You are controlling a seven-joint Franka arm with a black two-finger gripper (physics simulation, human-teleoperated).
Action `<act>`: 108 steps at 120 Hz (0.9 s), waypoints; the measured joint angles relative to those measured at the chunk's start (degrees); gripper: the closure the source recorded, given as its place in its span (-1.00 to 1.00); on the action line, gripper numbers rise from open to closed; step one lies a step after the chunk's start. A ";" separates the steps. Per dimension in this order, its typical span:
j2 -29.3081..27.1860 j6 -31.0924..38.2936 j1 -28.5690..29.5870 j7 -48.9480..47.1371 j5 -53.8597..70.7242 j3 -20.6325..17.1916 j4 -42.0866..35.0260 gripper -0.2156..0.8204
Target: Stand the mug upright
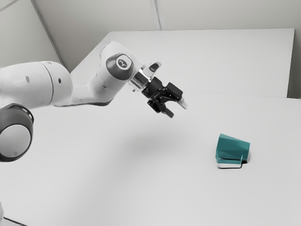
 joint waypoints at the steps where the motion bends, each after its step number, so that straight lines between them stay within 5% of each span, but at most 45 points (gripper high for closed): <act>1: 0.16 0.19 -0.10 0.03 -0.13 -0.03 -0.02 -0.58; 46: 7.60 7.60 -3.98 1.59 -11.06 -5.80 0.75 -0.58; 108: 13.74 11.77 -7.16 5.23 -27.09 -6.92 0.57 -0.47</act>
